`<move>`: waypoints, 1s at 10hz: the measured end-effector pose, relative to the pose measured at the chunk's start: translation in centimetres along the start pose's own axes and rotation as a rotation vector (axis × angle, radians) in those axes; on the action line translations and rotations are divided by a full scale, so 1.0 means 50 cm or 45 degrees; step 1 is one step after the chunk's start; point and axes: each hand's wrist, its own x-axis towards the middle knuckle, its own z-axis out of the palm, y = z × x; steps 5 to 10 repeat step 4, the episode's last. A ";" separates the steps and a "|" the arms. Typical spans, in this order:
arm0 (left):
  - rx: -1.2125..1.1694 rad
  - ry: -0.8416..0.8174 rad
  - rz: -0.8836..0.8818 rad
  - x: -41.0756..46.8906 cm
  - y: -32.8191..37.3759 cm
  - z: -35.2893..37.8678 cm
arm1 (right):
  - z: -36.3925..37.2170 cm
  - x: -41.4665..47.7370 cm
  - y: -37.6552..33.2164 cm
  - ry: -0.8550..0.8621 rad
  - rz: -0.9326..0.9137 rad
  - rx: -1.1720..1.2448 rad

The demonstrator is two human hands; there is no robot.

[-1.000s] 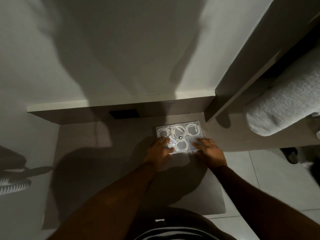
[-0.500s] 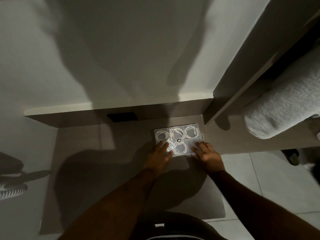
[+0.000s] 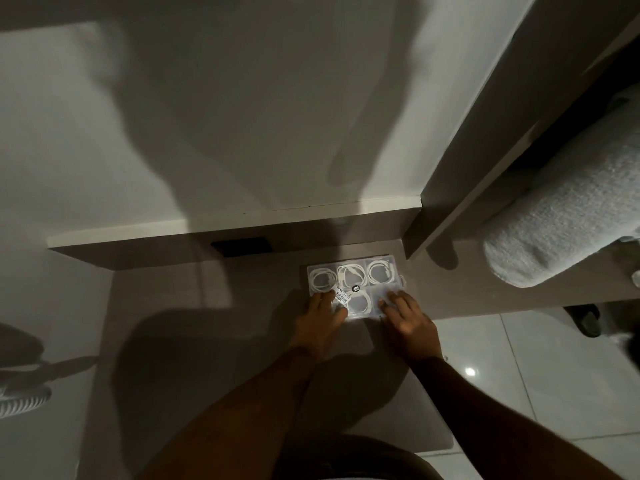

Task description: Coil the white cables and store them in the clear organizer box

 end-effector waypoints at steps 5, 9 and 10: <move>-0.243 0.041 0.107 -0.016 -0.049 -0.057 | -0.026 0.042 -0.050 -0.123 0.274 0.045; -0.243 0.041 0.107 -0.016 -0.049 -0.057 | -0.026 0.042 -0.050 -0.123 0.274 0.045; -0.243 0.041 0.107 -0.016 -0.049 -0.057 | -0.026 0.042 -0.050 -0.123 0.274 0.045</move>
